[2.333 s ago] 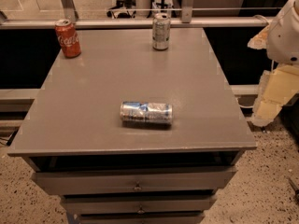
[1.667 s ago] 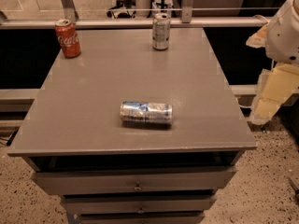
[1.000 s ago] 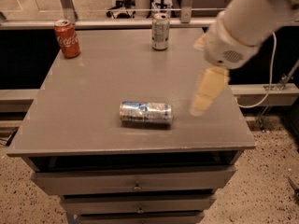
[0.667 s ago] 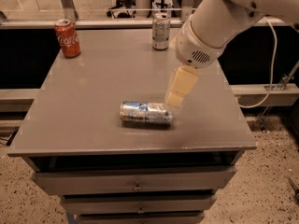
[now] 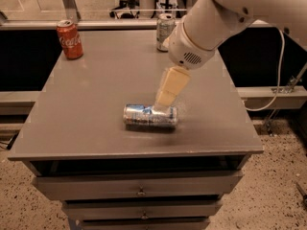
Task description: Move coke can near 7up can
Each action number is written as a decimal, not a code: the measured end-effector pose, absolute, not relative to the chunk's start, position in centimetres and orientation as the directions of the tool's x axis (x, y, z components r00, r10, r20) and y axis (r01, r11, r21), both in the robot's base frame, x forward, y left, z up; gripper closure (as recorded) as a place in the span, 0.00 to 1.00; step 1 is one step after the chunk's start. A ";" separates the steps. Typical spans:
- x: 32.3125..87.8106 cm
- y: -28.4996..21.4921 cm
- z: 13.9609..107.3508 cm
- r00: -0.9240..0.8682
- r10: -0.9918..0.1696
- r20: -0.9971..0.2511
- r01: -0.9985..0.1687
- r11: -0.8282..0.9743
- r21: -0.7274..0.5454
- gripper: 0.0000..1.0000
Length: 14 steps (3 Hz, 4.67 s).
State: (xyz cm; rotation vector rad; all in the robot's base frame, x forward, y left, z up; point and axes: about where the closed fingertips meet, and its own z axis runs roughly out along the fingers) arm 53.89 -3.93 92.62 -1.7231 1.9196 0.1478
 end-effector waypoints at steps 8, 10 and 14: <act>76.7 21.2 85.9 -0.033 -0.374 -0.927 -0.873 0.463 -0.155 0.00; 81.7 25.3 88.2 0.003 -0.296 -0.955 -0.861 0.486 -0.154 0.00; 81.7 24.1 90.5 0.020 -0.292 -0.956 -0.828 0.531 -0.179 0.95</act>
Offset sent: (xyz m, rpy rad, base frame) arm 0.1546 0.1747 -0.0316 0.4384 -0.0109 0.0078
